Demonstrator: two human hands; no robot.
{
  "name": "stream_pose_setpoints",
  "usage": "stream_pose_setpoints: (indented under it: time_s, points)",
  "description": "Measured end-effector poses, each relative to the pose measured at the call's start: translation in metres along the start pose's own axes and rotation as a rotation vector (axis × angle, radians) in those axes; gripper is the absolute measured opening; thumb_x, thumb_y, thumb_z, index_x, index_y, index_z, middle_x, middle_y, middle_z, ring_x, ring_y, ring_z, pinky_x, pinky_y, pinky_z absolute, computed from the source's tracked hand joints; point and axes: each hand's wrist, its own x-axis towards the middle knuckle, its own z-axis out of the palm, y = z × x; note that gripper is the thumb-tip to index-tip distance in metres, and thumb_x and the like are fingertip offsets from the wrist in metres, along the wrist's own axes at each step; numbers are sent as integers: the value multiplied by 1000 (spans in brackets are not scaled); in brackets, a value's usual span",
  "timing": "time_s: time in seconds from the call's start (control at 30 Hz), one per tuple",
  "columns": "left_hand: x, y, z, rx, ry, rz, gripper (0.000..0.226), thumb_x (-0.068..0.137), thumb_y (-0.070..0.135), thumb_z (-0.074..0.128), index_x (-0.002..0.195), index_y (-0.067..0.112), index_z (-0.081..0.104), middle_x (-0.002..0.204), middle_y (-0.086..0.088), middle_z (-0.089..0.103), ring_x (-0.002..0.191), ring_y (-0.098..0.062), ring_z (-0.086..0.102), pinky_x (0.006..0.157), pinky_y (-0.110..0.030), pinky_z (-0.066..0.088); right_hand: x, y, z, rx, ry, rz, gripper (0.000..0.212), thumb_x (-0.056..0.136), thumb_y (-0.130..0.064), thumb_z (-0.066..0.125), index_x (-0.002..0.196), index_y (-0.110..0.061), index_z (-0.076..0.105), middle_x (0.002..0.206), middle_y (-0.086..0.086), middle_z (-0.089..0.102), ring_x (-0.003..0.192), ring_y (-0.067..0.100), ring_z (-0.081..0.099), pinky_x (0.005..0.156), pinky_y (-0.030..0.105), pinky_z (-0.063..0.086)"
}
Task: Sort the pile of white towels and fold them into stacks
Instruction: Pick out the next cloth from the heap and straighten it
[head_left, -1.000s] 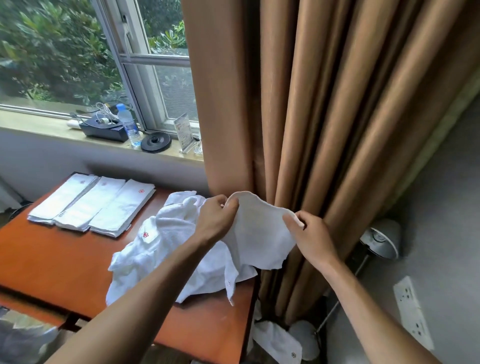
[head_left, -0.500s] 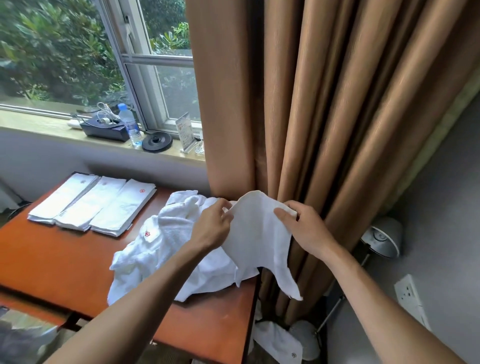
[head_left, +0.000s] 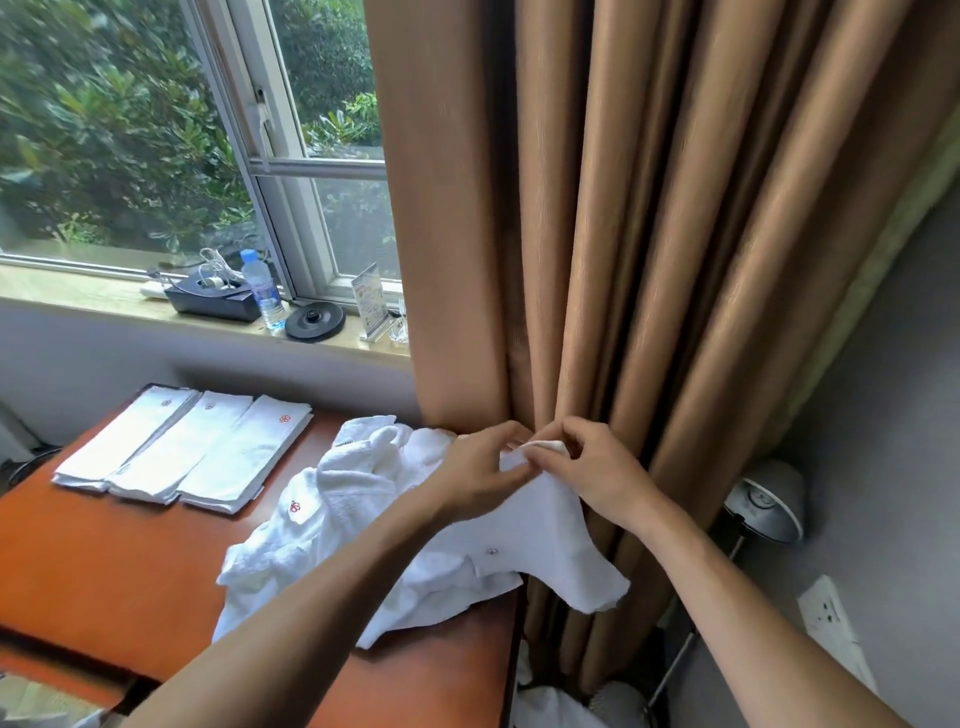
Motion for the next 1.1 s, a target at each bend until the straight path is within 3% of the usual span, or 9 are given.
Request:
stream_pose_setpoints:
  time_s: [0.03, 0.17, 0.23, 0.4, 0.53, 0.67, 0.8, 0.97, 1.1]
  points:
    - [5, 5, -4, -5, 13, 0, 10, 98, 37, 65, 98, 27, 68, 97, 18, 70, 96, 0, 64, 86, -32, 52, 3, -1, -2, 10, 58, -4, 13, 89, -39, 80, 91, -29, 73, 85, -12, 73, 83, 3, 67, 72, 18, 51]
    - [20, 16, -4, -90, 156, -29, 46, 101, 19, 60, 60, 37, 50, 59, 29, 53, 58, 6, 49, 53, -15, 33, -4, 7, -11, 86, 116, 24, 16, 93, -42, 75, 96, -29, 67, 89, -8, 71, 81, 5, 66, 71, 22, 52]
    - [22, 19, -1, -126, 221, -61, 42, 101, 18, 57, 64, 34, 50, 62, 28, 56, 61, 6, 50, 55, -15, 32, -15, 22, -9, 104, 29, 77, 7, 97, -37, 70, 100, -31, 68, 94, -7, 73, 88, 11, 70, 77, 30, 56]
    - [31, 29, -18, -185, 336, -73, 24, 103, 13, 49, 86, 27, 59, 77, 16, 61, 77, 7, 57, 66, -6, 39, -27, 48, -1, 41, -148, 210, 15, 97, -39, 69, 105, -26, 72, 101, -1, 75, 94, 13, 70, 82, 28, 56]
    - [27, 29, -22, -138, 428, -80, 12, 101, 3, 42, 97, 4, 53, 77, -2, 56, 68, -11, 51, 61, -12, 37, -27, 64, 0, 60, -51, 271, 20, 102, -35, 62, 92, -18, 64, 81, -11, 66, 78, 6, 63, 73, 25, 49]
    - [17, 21, -18, -194, 497, -149, 2, 92, 2, 47, 91, 2, 49, 75, 0, 52, 65, -10, 46, 59, -27, 35, -28, 72, 3, 61, 15, 231, 22, 102, -36, 61, 90, -18, 60, 73, -6, 58, 71, 8, 55, 72, 31, 42]
    - [10, 17, -15, -207, 437, -290, 29, 81, 34, 51, 90, 7, 44, 74, 0, 48, 67, -16, 44, 63, -34, 40, -25, 60, -1, 44, 174, 147, 21, 97, -48, 63, 89, -28, 63, 69, -9, 64, 64, 4, 58, 60, 18, 42]
    - [-2, -4, -11, -155, 435, -271, 28, 100, 27, 55, 86, 3, 48, 77, -15, 54, 69, -21, 48, 68, -45, 45, -16, 41, -3, 101, 282, 167, 14, 95, -41, 68, 89, -29, 68, 74, -1, 72, 65, 8, 65, 55, 18, 46]
    - [-8, -4, 0, -192, 371, -252, 39, 102, 33, 55, 88, -4, 53, 77, -20, 53, 69, -18, 47, 66, -47, 44, -10, 37, 3, 264, 257, 250, 15, 96, -28, 69, 109, -24, 64, 83, 13, 70, 72, 17, 64, 66, 32, 51]
